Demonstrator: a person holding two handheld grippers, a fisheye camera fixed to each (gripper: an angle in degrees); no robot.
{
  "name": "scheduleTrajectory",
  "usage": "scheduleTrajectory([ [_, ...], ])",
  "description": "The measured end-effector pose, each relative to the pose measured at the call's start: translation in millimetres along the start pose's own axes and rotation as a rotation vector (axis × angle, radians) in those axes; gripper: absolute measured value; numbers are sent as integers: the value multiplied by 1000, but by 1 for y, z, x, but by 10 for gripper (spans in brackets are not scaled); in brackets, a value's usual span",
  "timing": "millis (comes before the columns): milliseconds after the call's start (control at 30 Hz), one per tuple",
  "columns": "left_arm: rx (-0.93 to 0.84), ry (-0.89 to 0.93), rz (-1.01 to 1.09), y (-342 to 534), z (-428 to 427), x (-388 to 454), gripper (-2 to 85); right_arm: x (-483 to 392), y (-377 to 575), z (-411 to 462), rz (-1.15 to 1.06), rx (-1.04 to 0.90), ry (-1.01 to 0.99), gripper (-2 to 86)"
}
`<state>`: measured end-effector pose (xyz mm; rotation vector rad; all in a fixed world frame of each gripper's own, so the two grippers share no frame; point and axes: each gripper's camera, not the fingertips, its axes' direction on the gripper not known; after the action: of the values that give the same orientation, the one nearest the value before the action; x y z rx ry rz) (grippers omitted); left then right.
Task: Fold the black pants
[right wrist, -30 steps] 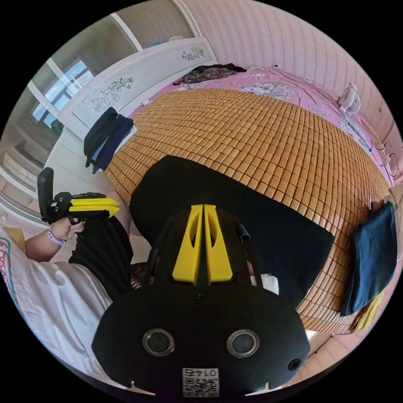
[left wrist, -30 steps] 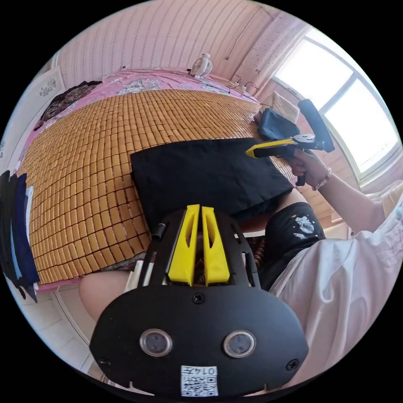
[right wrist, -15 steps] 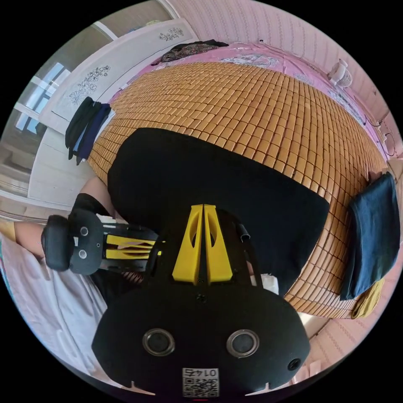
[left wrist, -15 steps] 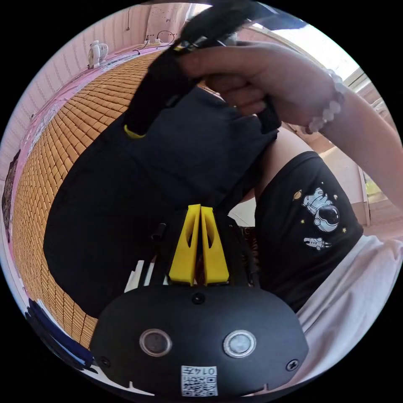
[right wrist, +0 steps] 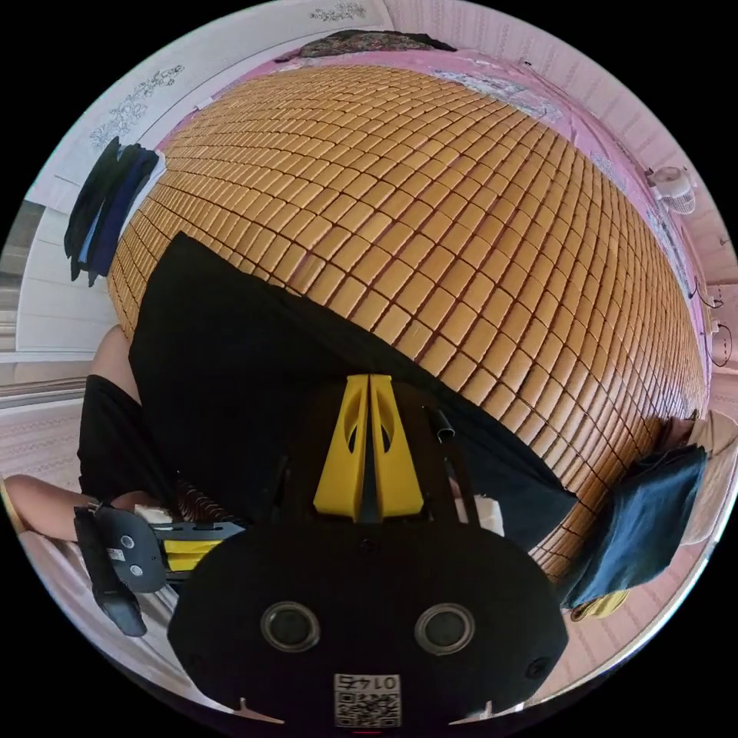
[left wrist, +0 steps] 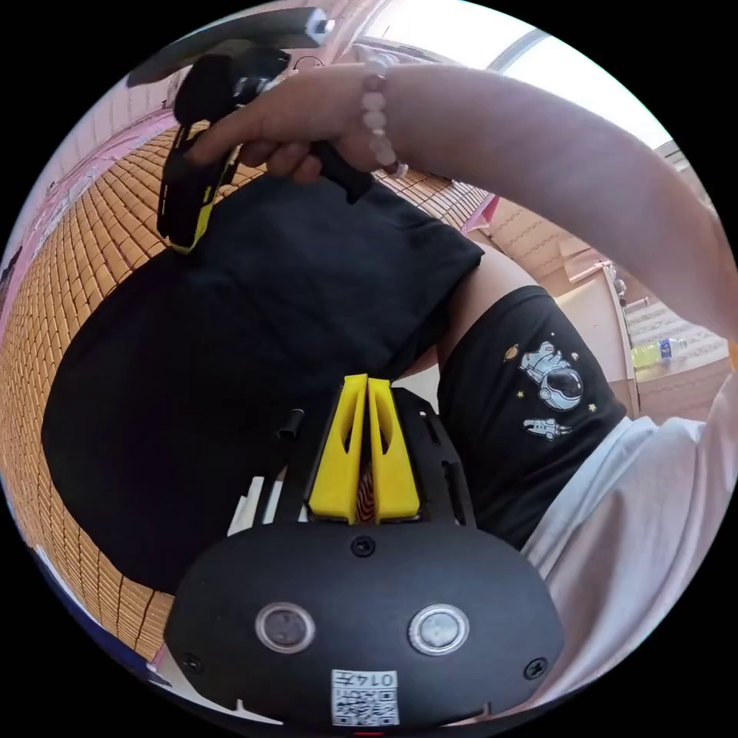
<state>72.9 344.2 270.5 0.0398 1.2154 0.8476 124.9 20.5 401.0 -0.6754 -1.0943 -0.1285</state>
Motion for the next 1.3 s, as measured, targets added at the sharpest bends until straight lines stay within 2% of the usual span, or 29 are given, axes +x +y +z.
scheduleTrajectory([
  [67, 19, 47, 27, -2, -7, -1, -8, 32, 49, -34, 78, 144, -118, -9],
  [167, 26, 152, 69, -23, -17, -11, -3, 87, 141, -73, 253, 287, -157, -7],
  [233, 13, 150, 88, -46, -22, -20, 5, 123, 203, -84, 392, 320, -180, -4],
  [367, 19, 26, 139, -120, -25, -35, 29, 174, 326, -83, 640, 339, -249, 26],
  [467, 24, 46, 131, -185, -12, -44, 49, 184, 366, -71, 702, 335, -367, 80],
  [533, -6, 92, 122, -223, 3, -46, 52, 188, 375, -64, 719, 345, -461, 113],
  [633, -16, 65, 91, -275, 27, -43, 55, 194, 378, -52, 722, 337, -576, 133],
  [767, -122, 28, 58, -325, 63, -38, 75, 196, 374, -45, 659, 228, -567, 110],
  [900, -212, -97, 77, -355, 91, -34, 82, 200, 382, -48, 625, 194, -541, 80],
  [967, -240, -159, 79, -364, 100, -34, 68, 205, 393, -50, 610, 225, -613, 49],
  [1133, -343, -72, 101, -378, 106, -41, 24, 209, 423, -57, 614, 351, -699, 22],
  [1300, -245, -86, 186, -380, 70, -24, -3, 201, 448, -78, 592, 462, -697, 14],
])
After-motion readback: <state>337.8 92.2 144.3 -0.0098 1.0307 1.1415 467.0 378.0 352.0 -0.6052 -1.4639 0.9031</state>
